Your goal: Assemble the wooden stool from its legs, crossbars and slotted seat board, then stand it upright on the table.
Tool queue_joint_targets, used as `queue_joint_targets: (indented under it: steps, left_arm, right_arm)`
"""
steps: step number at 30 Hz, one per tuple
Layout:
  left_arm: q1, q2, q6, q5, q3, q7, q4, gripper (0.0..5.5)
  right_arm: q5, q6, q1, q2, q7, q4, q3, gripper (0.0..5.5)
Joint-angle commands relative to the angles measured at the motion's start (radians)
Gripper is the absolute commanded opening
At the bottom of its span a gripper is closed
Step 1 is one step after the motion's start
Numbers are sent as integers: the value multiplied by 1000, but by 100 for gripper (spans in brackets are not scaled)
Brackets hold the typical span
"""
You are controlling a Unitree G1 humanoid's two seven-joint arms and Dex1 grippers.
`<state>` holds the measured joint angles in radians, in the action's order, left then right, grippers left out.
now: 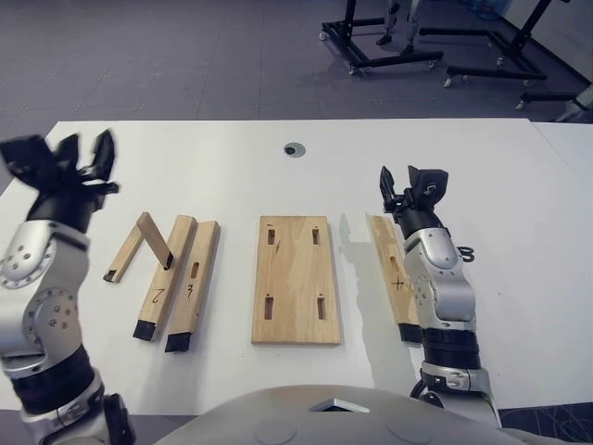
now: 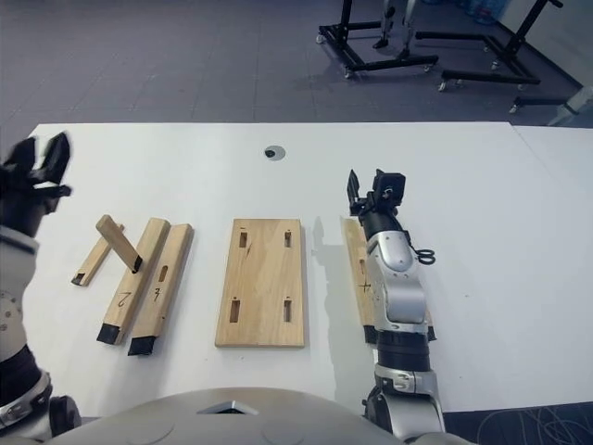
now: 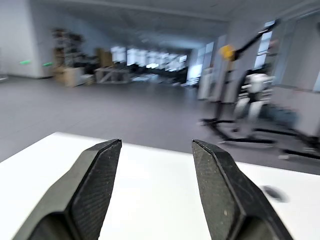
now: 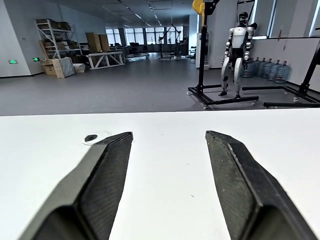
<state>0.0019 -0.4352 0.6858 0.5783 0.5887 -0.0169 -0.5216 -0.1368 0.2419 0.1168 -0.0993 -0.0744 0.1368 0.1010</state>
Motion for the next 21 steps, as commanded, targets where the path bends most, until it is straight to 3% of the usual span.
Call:
queue_joint_targets:
  steps: [1, 4, 11, 14, 21]
  left_arm:
    - [118, 22, -58, -43, -1, -54, 29, 256]
    - [285, 52, -120, -69, -46, -148, -18, 256]
    - [611, 27, -283, -229, -199, -366, 55, 372]
    - [615, 22, -272, -207, -222, -409, 26, 417]
    - [579, 6, -144, -225, -291, -373, -47, 417]
  right_arm:
    - [-2, 33, -36, 11, 4, 41, -13, 269]
    - [8, 44, -72, 27, 17, 72, -34, 269]
    - [13, 62, -158, 55, 37, 134, -59, 269]
    - [14, 71, -163, 54, 38, 141, -59, 269]
    - [21, 96, -155, 53, 34, 141, -64, 269]
